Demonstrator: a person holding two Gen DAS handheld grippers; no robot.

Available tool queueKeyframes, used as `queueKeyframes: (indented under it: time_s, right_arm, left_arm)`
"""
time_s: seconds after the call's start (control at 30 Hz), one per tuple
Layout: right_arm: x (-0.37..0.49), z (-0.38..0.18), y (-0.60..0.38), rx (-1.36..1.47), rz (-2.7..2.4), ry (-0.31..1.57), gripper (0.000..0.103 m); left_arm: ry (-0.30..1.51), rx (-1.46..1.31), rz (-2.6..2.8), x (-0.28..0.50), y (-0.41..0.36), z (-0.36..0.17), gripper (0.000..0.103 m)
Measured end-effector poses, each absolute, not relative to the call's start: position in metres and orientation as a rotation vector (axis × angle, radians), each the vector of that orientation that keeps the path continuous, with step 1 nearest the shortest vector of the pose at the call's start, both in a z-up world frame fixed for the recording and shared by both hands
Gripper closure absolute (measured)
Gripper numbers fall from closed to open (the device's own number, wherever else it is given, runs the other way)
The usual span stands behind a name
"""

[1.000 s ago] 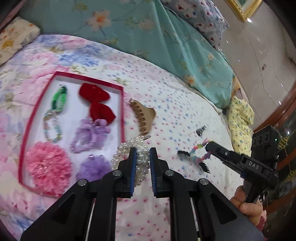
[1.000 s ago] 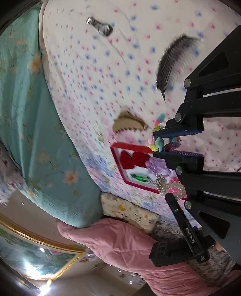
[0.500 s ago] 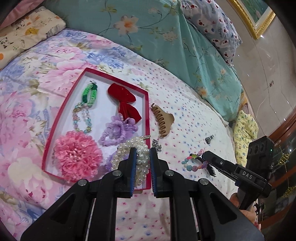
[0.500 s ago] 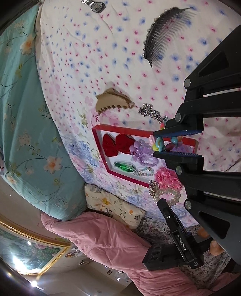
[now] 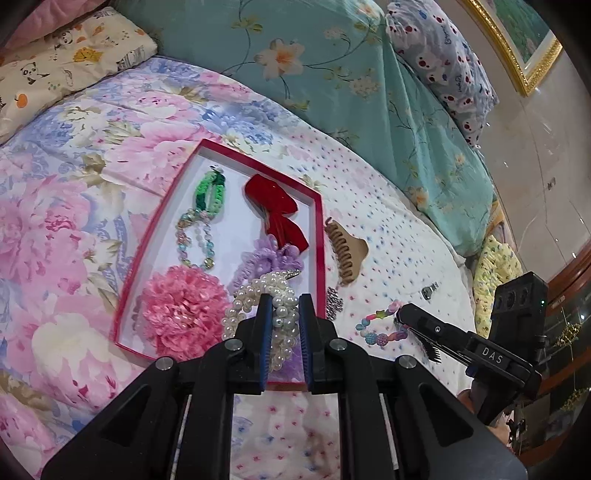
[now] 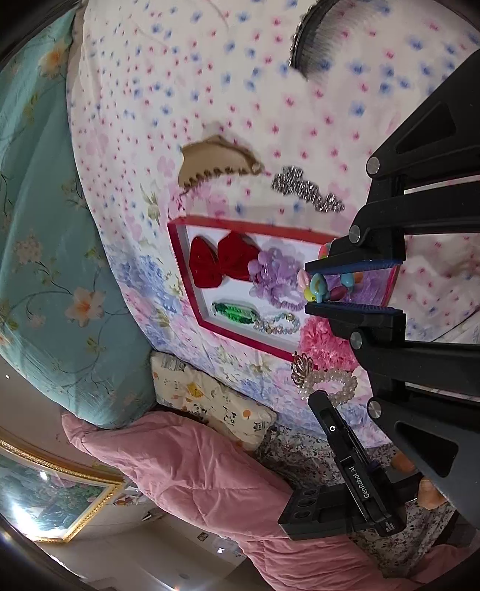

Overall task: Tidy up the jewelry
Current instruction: 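Carry both bracelets into the red tray and open both tools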

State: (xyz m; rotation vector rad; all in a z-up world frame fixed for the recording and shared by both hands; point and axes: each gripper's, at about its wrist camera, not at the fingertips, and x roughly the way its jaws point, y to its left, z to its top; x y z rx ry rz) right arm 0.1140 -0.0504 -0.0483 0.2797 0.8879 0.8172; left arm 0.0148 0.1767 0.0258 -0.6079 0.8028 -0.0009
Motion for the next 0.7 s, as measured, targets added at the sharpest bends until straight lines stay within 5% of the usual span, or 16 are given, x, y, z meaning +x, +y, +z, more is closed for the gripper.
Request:
queueKeyframes:
  time_s: [0.7]
  right_arm:
    - [0.156,-0.082,0.025,0.18,0.806,0.945,0.089]
  left_arm:
    - [0.836,-0.522,0.115,0.067,0.226,-0.01,0.091]
